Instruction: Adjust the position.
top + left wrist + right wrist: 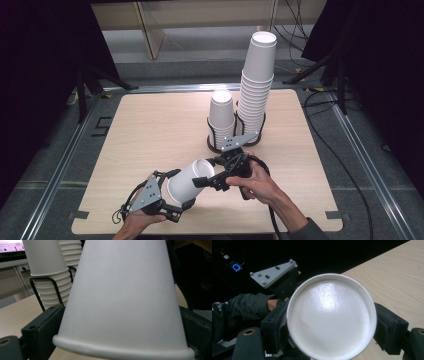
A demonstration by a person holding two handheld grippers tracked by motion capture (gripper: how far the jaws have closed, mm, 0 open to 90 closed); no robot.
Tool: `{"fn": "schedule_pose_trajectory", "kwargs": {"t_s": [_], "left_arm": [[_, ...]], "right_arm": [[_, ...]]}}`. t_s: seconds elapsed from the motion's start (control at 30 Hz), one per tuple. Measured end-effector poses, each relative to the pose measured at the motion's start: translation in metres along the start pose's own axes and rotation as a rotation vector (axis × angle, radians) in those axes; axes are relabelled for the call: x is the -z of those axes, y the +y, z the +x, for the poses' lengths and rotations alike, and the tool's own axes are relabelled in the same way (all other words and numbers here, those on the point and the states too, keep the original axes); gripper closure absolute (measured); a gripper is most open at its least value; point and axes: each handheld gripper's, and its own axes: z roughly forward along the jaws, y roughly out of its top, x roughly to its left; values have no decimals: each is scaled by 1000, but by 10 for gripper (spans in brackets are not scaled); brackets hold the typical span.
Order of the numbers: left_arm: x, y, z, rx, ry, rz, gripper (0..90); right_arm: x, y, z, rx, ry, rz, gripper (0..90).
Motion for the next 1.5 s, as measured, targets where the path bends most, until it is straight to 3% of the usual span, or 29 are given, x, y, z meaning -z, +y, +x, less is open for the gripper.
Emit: {"fn": "schedule_pose_trajectory", "kwargs": {"t_s": [0.13, 0.3, 0.43, 0.47, 0.6, 0.73, 0.83, 0.87, 0.9, 1.1, 1.27, 1.37, 1.5], "left_arm": [[2, 2, 2, 3, 5, 19, 73], [1, 3, 3, -18, 1, 72, 95], [0, 3, 4, -32, -7, 143, 104], [-1, 2, 4, -32, -9, 163, 106], [-4, -2, 5, -52, 1, 251, 114], [-6, -2, 4, -65, -8, 290, 117], [-8, -1, 3, -94, -26, 332, 118], [-8, -1, 2, -102, -29, 344, 118], [-8, -1, 1, -115, -28, 363, 118], [-10, 0, -4, -176, -68, 442, 119], [-11, 0, -7, -203, -87, 455, 120], [-10, 3, -8, -248, -95, 478, 121], [-10, 3, -10, -259, -97, 466, 121]], "right_arm": [[1, -1, -5, -18, 10, -15, 245], [1, -2, -4, 2, -3, 20, 242], [1, -1, -1, 71, -70, 80, 212], [2, 0, -1, 113, -97, 98, 199], [7, 4, 7, 203, -177, 170, 174], [8, 8, 18, 317, -252, 251, 177], [3, 7, 26, 392, -282, 312, 201], [1, 6, 30, 369, -285, 341, 201], [-2, 5, 31, 407, -281, 358, 201], [-17, 0, 36, 509, -265, 449, 199], [-30, -6, 39, 562, -265, 524, 191], [-36, -10, 39, 584, -261, 575, 191], [-44, -15, 37, 628, -268, 626, 186]]}}
